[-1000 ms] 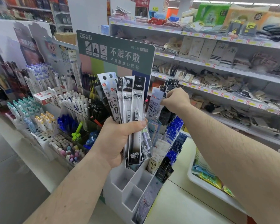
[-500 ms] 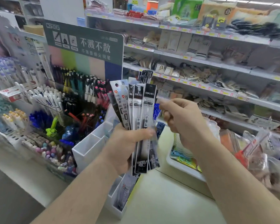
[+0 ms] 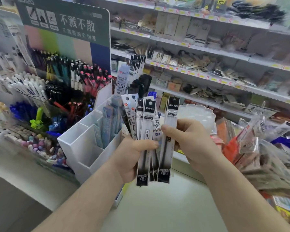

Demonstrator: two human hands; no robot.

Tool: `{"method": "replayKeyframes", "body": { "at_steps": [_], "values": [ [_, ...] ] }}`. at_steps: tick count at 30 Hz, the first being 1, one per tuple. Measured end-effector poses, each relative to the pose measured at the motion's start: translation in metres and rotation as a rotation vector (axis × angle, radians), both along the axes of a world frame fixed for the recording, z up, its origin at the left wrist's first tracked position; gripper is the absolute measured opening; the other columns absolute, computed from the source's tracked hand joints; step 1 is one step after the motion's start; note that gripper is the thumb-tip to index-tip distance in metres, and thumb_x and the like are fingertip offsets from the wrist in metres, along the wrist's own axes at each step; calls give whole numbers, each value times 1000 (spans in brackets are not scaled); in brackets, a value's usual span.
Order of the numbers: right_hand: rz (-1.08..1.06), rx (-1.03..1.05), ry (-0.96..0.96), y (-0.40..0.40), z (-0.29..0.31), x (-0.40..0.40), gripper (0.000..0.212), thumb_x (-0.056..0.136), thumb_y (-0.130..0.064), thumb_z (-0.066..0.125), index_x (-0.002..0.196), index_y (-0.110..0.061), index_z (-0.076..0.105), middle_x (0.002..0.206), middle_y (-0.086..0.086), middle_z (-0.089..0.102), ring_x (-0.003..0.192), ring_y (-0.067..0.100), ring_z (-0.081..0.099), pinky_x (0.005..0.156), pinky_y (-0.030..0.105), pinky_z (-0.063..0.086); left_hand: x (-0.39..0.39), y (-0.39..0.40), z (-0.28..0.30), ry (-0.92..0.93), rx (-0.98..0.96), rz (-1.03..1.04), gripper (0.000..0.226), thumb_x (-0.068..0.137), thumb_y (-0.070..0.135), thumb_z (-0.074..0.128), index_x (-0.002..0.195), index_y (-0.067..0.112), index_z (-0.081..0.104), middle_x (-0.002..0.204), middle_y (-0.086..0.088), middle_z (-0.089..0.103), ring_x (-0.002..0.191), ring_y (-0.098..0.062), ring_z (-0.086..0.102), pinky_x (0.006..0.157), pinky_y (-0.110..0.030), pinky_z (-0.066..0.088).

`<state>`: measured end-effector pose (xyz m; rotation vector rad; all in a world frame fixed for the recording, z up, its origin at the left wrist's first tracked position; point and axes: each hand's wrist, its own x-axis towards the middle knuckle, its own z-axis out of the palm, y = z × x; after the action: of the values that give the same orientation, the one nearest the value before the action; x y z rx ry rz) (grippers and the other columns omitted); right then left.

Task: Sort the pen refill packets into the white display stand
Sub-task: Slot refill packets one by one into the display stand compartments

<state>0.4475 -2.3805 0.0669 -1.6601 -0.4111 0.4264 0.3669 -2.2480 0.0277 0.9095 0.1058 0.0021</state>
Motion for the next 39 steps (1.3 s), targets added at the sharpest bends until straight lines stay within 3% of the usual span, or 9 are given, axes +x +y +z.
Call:
{"method": "replayKeyframes", "body": {
  "at_steps": [2,5,8,14,18,24,30,35,39],
  "values": [
    [-22,59,15,-2,-3,-1,20,86,-23,76,79,-5,74,82,22,62,74,29,49,66,43,38,0,-1,-3,17,-4,32,52,77,-4,57,128,2,61,127,-27,63,115,-45,62,97,-61,49],
    [-17,77,19,-5,-6,-4,29,73,-35,75,70,-6,72,75,16,57,72,27,44,62,38,35,0,0,-11,67,22,97,54,74,-4,60,127,1,62,127,-28,63,115,-46,62,98,-65,46],
    [28,91,72,-10,-7,-7,21,85,-21,66,68,-12,76,72,6,69,66,23,54,62,32,42,-2,0,-15,82,45,118,54,74,-2,63,128,2,61,127,-26,64,118,-44,61,103,-64,43],
    [-22,115,127,-8,-18,-11,10,90,0,64,98,-3,70,100,33,68,88,36,59,81,49,46,-8,-4,-14,107,115,111,52,72,5,70,123,5,65,118,-22,69,111,-41,66,97,-57,50],
    [-20,150,148,-8,-25,-15,21,92,6,60,111,-1,67,103,26,72,97,44,69,90,57,52,-12,-3,-13,108,132,105,49,69,-5,74,117,3,68,113,-22,71,104,-39,69,86,-48,57],
    [-9,192,179,-6,-25,-21,21,85,2,67,105,-2,70,101,16,76,92,35,73,74,42,58,-17,-4,-13,59,137,70,50,70,-5,68,119,6,66,116,-24,69,106,-41,68,84,-51,57],
    [-82,186,200,-4,-26,-22,26,100,-21,52,96,-5,72,94,18,76,86,35,70,84,52,54,-21,4,-12,13,73,70,55,72,-6,64,126,0,61,121,-26,67,111,-42,65,91,-57,54],
    [-94,198,157,-8,-21,-19,34,101,-21,49,81,-14,76,69,6,72,64,21,65,66,40,53,-23,10,-15,86,162,171,58,65,-1,70,123,2,63,117,-22,70,111,-39,66,102,-61,46],
    [-45,293,217,-5,-14,-24,20,85,-25,60,82,-10,74,62,2,67,57,16,62,59,37,56,-24,10,-15,126,201,197,54,62,0,71,116,2,66,110,-20,73,104,-39,69,93,-55,54]
  ]
}}
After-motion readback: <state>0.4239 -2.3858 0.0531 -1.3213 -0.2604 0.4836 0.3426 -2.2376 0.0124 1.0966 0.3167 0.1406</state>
